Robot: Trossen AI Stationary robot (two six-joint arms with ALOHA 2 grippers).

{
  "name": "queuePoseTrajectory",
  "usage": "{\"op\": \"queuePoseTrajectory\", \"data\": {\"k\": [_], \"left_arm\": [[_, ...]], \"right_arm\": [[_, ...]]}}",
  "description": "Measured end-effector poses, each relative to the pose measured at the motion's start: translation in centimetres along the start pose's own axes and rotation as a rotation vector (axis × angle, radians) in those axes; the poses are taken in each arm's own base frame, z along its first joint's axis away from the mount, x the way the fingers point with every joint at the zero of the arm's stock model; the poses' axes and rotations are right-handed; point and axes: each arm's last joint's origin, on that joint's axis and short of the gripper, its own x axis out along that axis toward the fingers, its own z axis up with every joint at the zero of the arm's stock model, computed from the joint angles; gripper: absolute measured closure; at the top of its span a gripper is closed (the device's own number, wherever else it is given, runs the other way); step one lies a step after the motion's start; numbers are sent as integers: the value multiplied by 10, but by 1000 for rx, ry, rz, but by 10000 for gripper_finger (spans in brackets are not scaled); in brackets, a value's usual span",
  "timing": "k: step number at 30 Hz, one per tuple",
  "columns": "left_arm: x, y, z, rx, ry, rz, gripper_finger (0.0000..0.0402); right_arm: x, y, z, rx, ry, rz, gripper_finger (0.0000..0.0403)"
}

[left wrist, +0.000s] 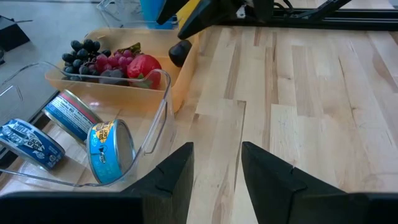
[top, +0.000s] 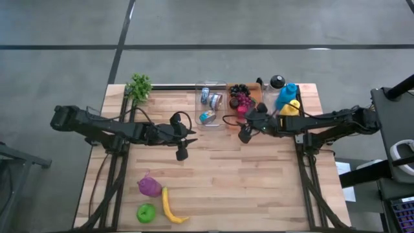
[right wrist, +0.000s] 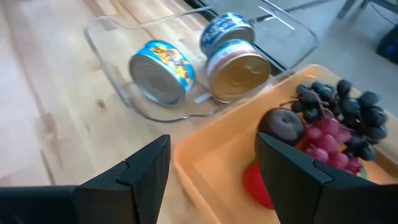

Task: Pick & Place Food Item
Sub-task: Put the violet tumbler into the right transparent bin

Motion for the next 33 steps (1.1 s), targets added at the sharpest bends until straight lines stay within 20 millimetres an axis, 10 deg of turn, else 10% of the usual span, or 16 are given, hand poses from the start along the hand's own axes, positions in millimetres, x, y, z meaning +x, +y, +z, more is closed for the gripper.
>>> {"op": "queuePoseTrajectory", "data": {"k": [33], "left_arm": [[-32, -41, 2, 69, -69, -160, 265]], "right_arm": [[-35, 56, -10, -155, -94, 245, 222]]}}
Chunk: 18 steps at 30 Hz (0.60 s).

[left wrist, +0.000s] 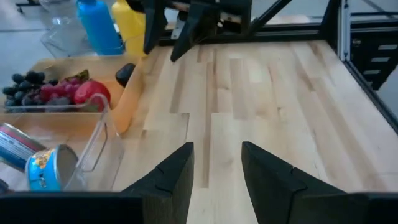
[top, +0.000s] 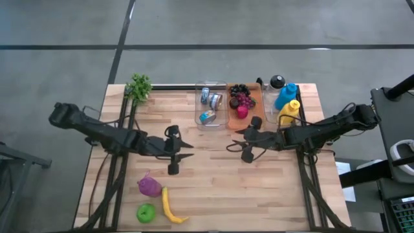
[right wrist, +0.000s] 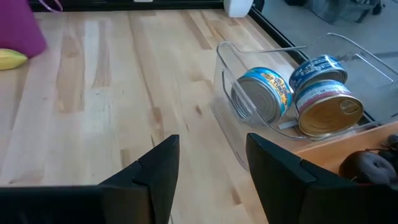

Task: Pick & Place Food Item
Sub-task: Put the violet tumbler into the right transparent bin

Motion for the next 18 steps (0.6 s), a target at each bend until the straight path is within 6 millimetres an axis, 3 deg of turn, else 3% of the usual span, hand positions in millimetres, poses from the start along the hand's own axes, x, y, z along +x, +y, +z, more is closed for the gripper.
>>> {"op": "queuePoseTrajectory", "data": {"k": [18], "left_arm": [[-39, -6, 3, 3, -13, -55, 265]], "right_arm": [[-1, 1, 0, 7, -5, 7, 277]]}}
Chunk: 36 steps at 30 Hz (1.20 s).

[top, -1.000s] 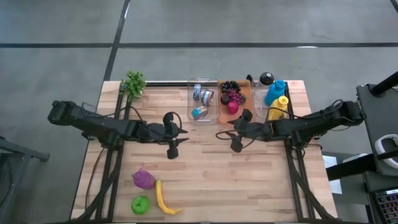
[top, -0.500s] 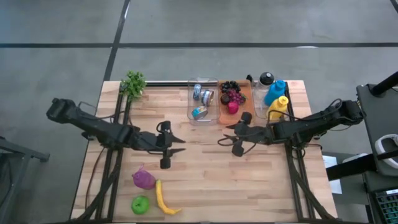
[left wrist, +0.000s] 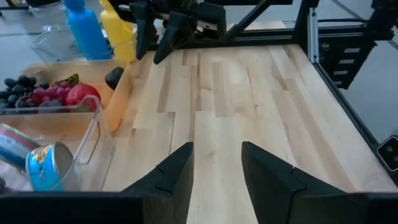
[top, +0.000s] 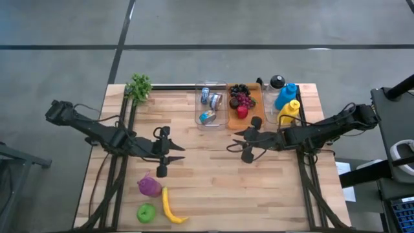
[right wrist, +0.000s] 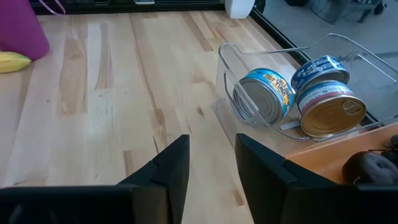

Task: Pick & Place Food Item
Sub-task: Put the violet tumbler into the right transparent bin

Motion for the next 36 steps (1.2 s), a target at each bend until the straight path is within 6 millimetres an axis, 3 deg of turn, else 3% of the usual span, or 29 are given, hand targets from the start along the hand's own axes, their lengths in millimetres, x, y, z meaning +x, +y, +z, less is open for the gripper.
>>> {"op": "queuePoseTrajectory", "data": {"k": [16, 21, 29, 36], "left_arm": [[-27, 12, -14, -101, 174, 49, 265], [-43, 17, -7, -147, 299, 83, 265], [-66, 23, 16, -167, 340, 123, 265], [-77, 28, 14, -179, 434, 186, 265]], "right_arm": [[0, 0, 2, 5, -15, 4, 312], [0, 0, 2, 9, -16, 5, 323], [0, 1, 2, 10, -15, 10, 338], [0, 1, 2, 10, -10, 40, 351]]}}
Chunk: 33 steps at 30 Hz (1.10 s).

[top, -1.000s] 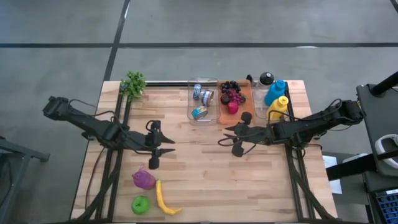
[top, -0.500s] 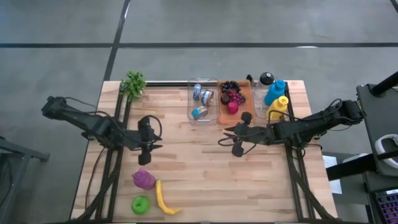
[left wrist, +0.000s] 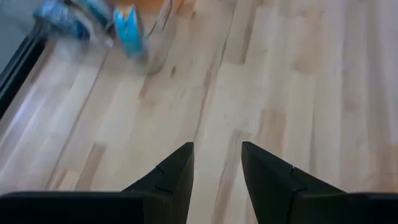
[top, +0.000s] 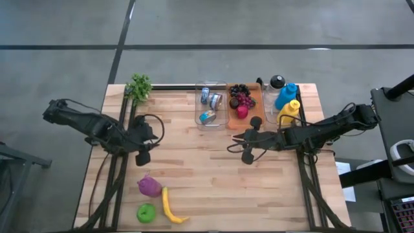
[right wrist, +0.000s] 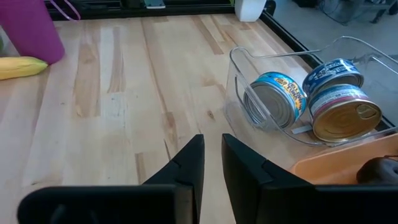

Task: Pick & Place Food Item
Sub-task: Put the violet tumbler into the right transparent bin

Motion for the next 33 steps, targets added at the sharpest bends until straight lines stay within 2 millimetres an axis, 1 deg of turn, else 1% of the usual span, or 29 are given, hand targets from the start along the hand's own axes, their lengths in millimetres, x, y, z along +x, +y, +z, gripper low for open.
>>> {"op": "queuePoseTrajectory", "data": {"k": [3, 9, 13, 22, 27, 33], "left_arm": [[-1, 4, -7, -22, 69, 41, 265], [-2, 11, -18, -121, 175, 117, 265], [-1, 11, -21, -157, 217, 106, 265], [7, 3, -21, -242, 331, 61, 266], [18, -6, -22, -304, 462, 35, 266], [31, -16, -24, -378, 604, 60, 266]], "right_arm": [[0, 0, 0, 0, 0, 0, 357], [0, 0, 0, 1, -2, 0, 366], [0, 0, 0, -1, -2, 0, 369], [0, 0, 0, -8, 0, -1, 369], [0, 0, 0, -13, 1, -1, 369], [0, 0, 0, -35, 0, 0, 369]]}}
